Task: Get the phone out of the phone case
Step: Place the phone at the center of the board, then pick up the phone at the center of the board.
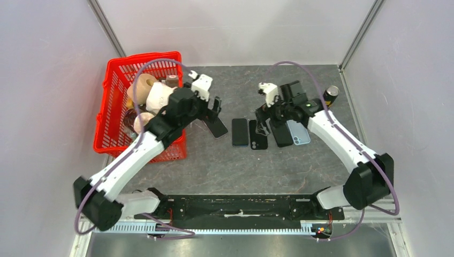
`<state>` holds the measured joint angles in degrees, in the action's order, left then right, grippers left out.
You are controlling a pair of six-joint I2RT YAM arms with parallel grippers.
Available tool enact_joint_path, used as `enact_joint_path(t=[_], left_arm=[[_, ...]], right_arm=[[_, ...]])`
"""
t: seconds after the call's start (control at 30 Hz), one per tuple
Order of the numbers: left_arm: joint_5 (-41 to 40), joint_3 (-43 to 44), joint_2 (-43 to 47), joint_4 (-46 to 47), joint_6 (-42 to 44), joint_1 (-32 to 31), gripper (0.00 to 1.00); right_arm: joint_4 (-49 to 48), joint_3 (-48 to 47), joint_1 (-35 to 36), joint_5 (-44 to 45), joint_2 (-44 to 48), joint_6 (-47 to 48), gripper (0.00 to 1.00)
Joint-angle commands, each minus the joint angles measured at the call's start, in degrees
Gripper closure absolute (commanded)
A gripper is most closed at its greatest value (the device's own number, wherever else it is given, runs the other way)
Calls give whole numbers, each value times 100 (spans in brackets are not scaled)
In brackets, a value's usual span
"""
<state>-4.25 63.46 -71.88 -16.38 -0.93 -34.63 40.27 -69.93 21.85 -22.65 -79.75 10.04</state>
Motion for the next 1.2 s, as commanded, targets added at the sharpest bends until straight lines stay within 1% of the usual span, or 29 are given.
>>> enact_joint_path(t=[0.0, 0.13, 0.3, 0.43, 0.7, 0.87, 1.17], left_arm=[[-702, -43, 786, -67, 1160, 33, 0], [-780, -144, 1179, -370, 1285, 61, 0], [-877, -48, 1384, -669, 1428, 167, 0], [-946, -1, 1447, -811, 1551, 189, 0], [-895, 35, 1544, -832, 1506, 237, 0], [-863, -6, 1616, -837, 1488, 262, 0], [-867, -74, 1687, -805, 1461, 273, 0]], right_arm=[[-822, -485, 575, 814, -524, -300, 1], [-1209, -991, 812, 1044, -1500, -709, 1], [-1729, -1510, 1322, 1380, -2536, -735, 1], [-1840, -2160, 1564, 1459, -3395, -881, 1], [-1792, -3224, 1968, 1636, -4623, -929, 1], [-1680, -3526, 2043, 1712, -4996, -942, 1], [-1544, -3673, 2187, 1511, -5239, -996, 1]])
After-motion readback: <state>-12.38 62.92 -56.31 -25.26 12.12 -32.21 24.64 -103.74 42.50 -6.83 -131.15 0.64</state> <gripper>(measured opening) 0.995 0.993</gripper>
